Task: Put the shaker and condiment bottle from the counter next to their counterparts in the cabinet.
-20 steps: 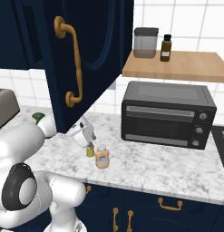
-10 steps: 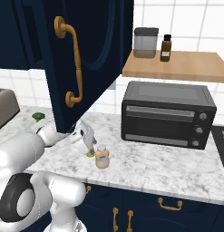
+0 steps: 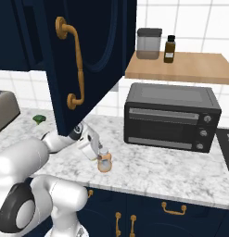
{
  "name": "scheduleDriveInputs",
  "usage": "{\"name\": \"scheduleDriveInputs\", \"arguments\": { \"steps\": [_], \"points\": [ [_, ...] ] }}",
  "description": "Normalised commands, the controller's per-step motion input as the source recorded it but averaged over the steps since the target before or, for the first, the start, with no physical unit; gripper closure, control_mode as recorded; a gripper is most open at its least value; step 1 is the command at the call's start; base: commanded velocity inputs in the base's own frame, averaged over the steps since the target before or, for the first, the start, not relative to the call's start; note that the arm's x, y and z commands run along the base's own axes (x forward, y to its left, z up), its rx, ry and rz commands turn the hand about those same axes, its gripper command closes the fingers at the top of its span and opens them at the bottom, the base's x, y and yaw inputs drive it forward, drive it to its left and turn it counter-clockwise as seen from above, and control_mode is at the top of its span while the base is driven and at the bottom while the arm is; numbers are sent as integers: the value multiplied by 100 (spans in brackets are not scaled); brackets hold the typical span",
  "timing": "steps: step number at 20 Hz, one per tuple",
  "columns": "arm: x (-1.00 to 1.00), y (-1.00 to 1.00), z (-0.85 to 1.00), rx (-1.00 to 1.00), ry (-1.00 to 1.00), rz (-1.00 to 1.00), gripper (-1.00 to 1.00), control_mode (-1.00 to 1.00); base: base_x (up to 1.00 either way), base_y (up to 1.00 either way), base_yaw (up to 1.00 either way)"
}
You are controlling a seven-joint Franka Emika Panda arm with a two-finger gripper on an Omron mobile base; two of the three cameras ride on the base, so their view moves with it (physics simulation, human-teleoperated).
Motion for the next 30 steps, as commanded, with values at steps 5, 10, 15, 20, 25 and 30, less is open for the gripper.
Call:
{"name": "scheduleDriveInputs", "arguments": {
  "steps": [5, 10, 15, 20, 25, 30],
  "points": [
    [0, -6, -27, 0, 0, 5, -100, -100, 0, 0, 0],
    [0, -1, -23, 1, 0, 2, -100, -100, 0, 0, 0],
    [2, -13, -15, 5, 0, 2, -100, -100, 0, 0, 0],
    [1, -8, -14, 2, 0, 1, 100, -100, 0, 0, 0],
    [0, 0, -7, 0, -1, 0, 100, -100, 0, 0, 0],
    [-11, 12, 0, -5, -17, 2, 100, -100, 0, 0, 0]
  ]
}}
